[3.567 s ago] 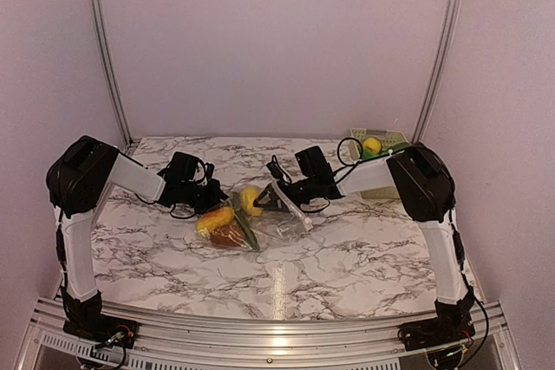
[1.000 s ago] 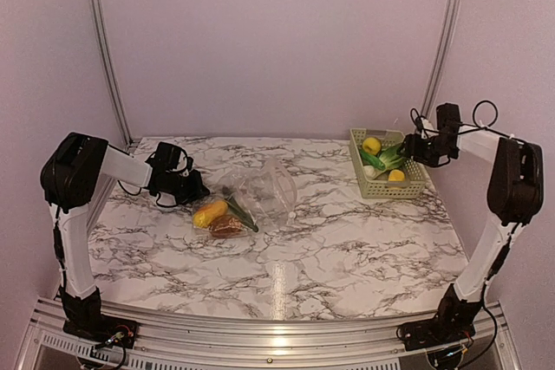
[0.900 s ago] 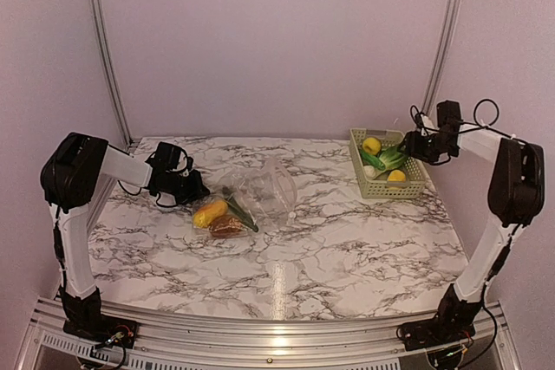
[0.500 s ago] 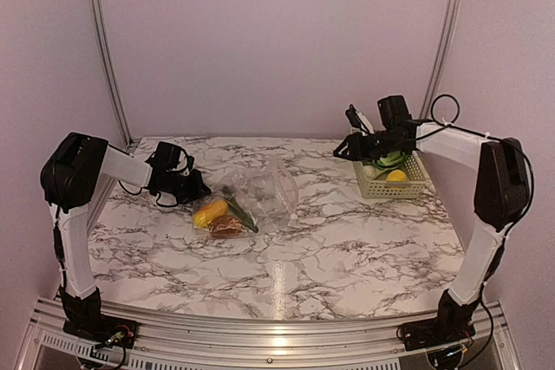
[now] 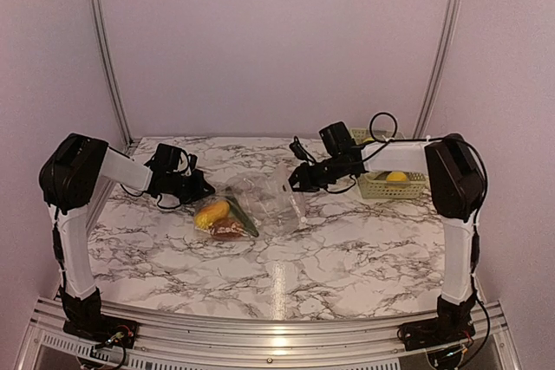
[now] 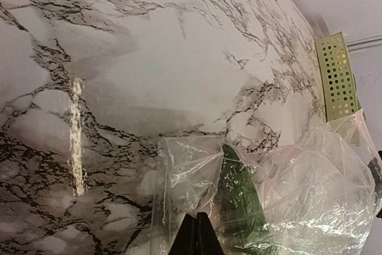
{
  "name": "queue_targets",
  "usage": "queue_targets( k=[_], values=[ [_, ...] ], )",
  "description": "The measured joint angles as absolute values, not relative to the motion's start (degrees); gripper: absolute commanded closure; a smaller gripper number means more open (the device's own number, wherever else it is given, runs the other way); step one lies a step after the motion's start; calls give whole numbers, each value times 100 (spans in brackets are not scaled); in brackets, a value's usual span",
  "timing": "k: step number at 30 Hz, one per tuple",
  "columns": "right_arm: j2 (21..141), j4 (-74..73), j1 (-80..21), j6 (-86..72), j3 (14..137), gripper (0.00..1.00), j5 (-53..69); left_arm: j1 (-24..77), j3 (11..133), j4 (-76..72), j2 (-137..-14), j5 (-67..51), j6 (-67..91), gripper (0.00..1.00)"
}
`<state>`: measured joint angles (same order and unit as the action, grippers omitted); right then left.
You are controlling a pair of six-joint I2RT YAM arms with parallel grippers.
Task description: Open the zip-top bag and remove the fake food
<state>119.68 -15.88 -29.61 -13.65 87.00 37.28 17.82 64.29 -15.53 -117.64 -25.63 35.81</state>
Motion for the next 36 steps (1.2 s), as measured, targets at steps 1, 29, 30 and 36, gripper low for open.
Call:
queue_targets(
  k=[1,29,30,36],
  values=[
    [12049,-1564,-3011,-1396,8748,78,3743,1796,6390,-1616,-11740,-2598,3597,100],
    [13544,-1055,-4160,-2401,9878,61,4440,2397,5196,-3304,-11566,-1861,5411,100],
    [13559,-1103,-4178,-2408,9896,62,4381,2401,5131,-3367,-11550,-1809,5496,100],
    [13793,-1529,-4276,-2357,10582,75,3865,2460,5017,-3662,-11504,-1586,5815,100]
  ],
)
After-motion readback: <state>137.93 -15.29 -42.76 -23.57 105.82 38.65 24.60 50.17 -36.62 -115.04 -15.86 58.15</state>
